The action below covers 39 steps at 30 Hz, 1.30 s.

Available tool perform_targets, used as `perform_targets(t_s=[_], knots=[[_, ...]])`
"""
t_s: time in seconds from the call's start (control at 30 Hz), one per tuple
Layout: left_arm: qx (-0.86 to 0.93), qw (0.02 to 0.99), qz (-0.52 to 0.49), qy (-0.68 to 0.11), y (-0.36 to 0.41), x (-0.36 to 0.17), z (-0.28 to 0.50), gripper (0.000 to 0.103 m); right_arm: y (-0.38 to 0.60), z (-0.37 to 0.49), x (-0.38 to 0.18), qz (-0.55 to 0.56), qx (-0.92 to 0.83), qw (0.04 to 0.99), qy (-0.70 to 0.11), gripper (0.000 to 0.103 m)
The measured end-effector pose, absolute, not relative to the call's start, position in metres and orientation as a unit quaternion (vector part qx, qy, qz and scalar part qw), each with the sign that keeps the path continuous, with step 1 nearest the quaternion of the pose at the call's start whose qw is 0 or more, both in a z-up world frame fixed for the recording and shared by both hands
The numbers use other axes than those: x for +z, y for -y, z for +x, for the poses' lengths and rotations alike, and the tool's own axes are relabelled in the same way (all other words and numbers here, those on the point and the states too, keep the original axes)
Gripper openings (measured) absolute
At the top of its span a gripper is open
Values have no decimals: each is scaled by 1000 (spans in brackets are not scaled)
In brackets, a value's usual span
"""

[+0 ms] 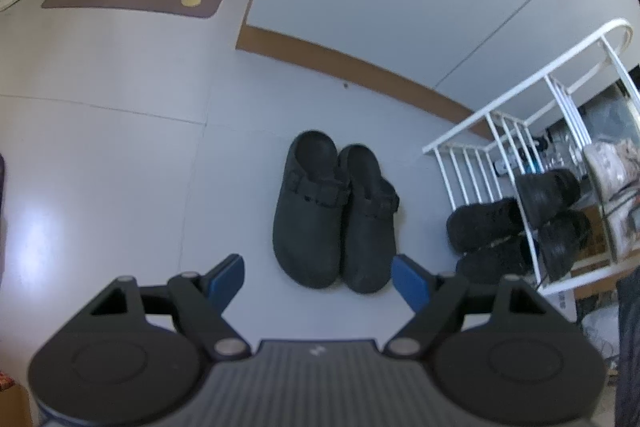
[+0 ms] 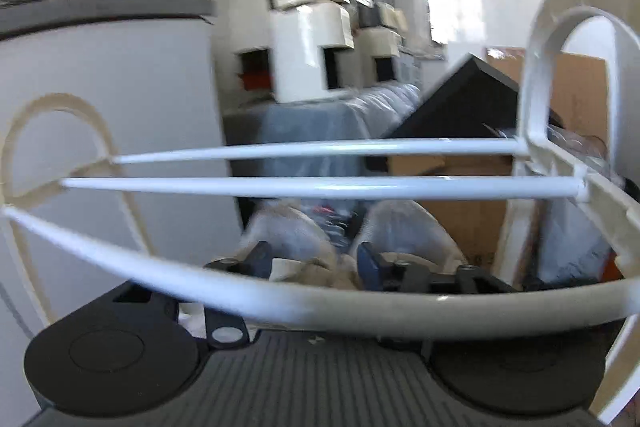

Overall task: Organize scattered shoes
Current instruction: 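Push the white sneakers onto the rack's top shelf with the right tool, then open the right tool and withdraw it from the rack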

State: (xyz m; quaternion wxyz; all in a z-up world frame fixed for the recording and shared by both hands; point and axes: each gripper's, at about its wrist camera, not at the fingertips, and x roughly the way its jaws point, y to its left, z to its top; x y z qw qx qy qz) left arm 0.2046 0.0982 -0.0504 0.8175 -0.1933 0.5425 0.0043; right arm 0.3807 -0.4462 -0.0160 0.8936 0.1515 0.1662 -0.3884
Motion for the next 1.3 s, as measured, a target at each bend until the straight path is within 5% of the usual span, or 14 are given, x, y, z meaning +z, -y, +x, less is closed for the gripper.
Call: perform_targets(t_s=[0.1, 0.63, 1.3], knots=[[3, 818, -193, -542, -97, -48, 202, 83, 433, 369, -15, 126, -385, 902, -149, 74], [4, 831, -194, -521, -99, -26, 184, 83, 370, 316, -10, 103, -314, 920, -213, 79], [6, 851, -223, -475, -107, 22, 120, 83, 347, 188, 23, 205, -190, 921, -272, 89]])
